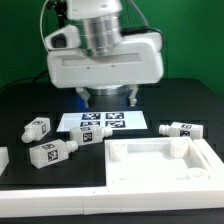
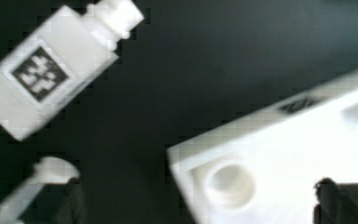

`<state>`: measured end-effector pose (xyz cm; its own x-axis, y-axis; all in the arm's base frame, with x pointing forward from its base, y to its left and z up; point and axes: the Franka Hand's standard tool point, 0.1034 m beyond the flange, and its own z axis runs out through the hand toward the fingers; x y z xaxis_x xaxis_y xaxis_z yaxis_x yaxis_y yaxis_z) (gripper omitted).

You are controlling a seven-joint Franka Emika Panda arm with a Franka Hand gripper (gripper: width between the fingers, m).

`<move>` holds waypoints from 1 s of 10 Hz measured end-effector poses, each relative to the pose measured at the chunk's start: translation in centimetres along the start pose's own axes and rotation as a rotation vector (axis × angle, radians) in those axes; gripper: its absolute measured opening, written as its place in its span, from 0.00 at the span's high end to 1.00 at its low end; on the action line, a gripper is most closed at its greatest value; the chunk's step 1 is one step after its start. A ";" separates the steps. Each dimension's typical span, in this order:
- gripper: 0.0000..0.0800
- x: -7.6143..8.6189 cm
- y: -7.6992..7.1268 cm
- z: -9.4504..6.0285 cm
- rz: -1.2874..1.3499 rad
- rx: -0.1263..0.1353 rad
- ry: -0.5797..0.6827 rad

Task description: Assemble one leg

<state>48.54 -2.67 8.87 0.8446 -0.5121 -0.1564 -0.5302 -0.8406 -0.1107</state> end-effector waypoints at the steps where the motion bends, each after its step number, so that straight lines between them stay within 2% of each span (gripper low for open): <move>1: 0.19 0.4 1.1 0.0 0.147 0.047 -0.003; 4: 0.19 0.3 0.9 0.2 0.291 0.048 0.009; 6: 0.19 0.2 1.1 0.3 0.290 0.050 -0.014; 7: 0.19 0.7 2.2 -0.1 0.355 0.110 -0.042; 8: 0.19 0.4 3.4 0.1 0.384 0.155 -0.117; 9: 0.19 0.0 4.6 0.4 0.415 0.200 -0.252; 10: 0.19 0.4 5.5 1.0 0.452 0.252 -0.349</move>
Offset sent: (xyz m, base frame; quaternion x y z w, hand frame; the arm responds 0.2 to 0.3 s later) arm 0.0000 0.0000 0.0000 0.0000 0.0000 0.1938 0.9810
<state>45.94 -7.34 7.22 0.4811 -0.6836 -0.5489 -0.8666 -0.4655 -0.1798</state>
